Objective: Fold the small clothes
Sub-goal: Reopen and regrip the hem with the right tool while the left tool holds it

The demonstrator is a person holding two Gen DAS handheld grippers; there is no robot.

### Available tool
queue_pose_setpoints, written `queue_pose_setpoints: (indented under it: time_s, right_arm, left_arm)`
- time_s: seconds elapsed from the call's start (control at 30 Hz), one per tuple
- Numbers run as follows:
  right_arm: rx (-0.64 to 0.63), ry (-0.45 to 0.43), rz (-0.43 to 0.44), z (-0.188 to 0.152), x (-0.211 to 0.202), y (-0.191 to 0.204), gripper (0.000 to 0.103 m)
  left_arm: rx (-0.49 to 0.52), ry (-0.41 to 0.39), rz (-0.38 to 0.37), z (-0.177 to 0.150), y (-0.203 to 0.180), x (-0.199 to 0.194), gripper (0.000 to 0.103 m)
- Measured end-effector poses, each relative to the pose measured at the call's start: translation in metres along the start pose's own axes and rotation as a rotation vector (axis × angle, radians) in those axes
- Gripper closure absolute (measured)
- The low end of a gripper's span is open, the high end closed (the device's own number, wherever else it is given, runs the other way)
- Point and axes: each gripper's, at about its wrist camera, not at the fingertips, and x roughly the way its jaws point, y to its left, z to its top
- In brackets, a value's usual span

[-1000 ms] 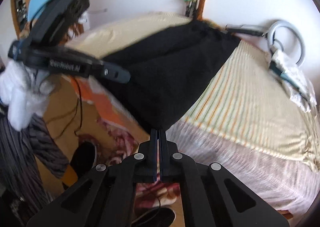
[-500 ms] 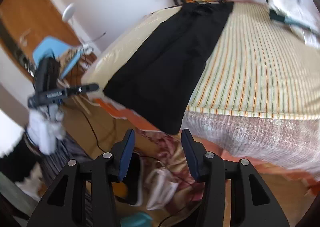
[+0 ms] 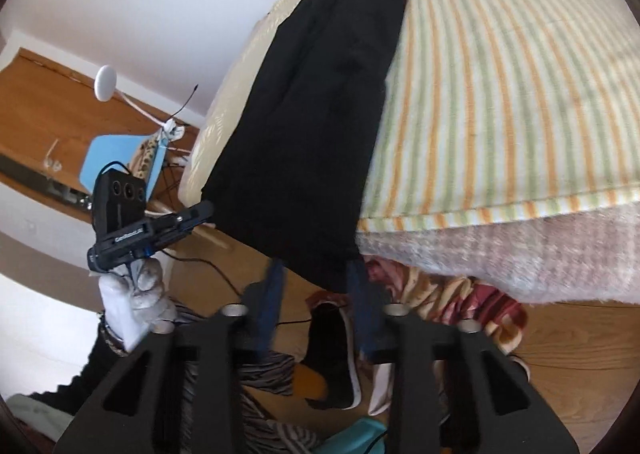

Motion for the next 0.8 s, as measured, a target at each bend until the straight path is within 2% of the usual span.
queue_pose_setpoints:
  time_s: [0.07,0.17,0.23,0.3,0.33,0.47,0.5,0.53,0.57,0.6,0.77,0.8]
  right_arm:
    - [-0.025,-0.012,-0.028,0.002,0.000,0.006,0.102]
    - [-0.063,-0.053,-0.010,0.000,-0.017,0.016,0.103]
    - [-0.084,-0.078,-0.023,-0.002,-0.025,0.019,0.103]
    - [-0.071,-0.057,-0.032,-0.001,-0.018,0.012,0.103]
    - [-0.064,-0.039,-0.062,-0.001,-0.010,0.008,0.103]
    - [-0.045,-0.031,-0.041,-0.003,-0.005,0.002,0.102]
    - [-0.051,-0.027,-0.047,-0.003,-0.008,0.002,0.097]
    - [-0.051,-0.031,-0.042,-0.002,-0.011,0.000,0.080]
    - [-0.048,-0.043,-0.041,-0.002,-0.013,-0.001,0.070]
    - [-0.041,-0.051,-0.043,-0.001,-0.017,-0.003,0.053]
    - [-0.001,-0.011,-0.010,0.009,0.002,-0.014,0.051]
    - [0.010,0.000,-0.003,0.011,0.006,-0.015,0.055]
  left_arm:
    - [0.021,-0.029,0.007,0.000,-0.006,-0.010,0.101]
    - [0.047,-0.068,0.006,-0.004,-0.011,-0.028,0.101]
    - [0.060,-0.055,0.026,-0.005,-0.010,-0.025,0.101]
    - [0.058,-0.027,0.057,-0.007,-0.004,-0.015,0.101]
    - [0.041,-0.012,0.065,-0.007,0.001,-0.008,0.101]
    - [0.043,-0.021,0.053,-0.007,0.003,-0.011,0.101]
    - [0.052,-0.027,0.054,-0.006,0.002,-0.013,0.101]
    - [0.057,-0.032,0.057,-0.005,0.002,-0.015,0.101]
    - [0.056,-0.035,0.057,-0.004,0.004,-0.016,0.101]
    - [0.051,-0.035,0.055,-0.004,0.004,-0.015,0.101]
    - [0.060,-0.030,0.057,-0.003,0.001,-0.011,0.101]
    - [0.062,-0.032,0.060,-0.004,0.001,-0.011,0.101]
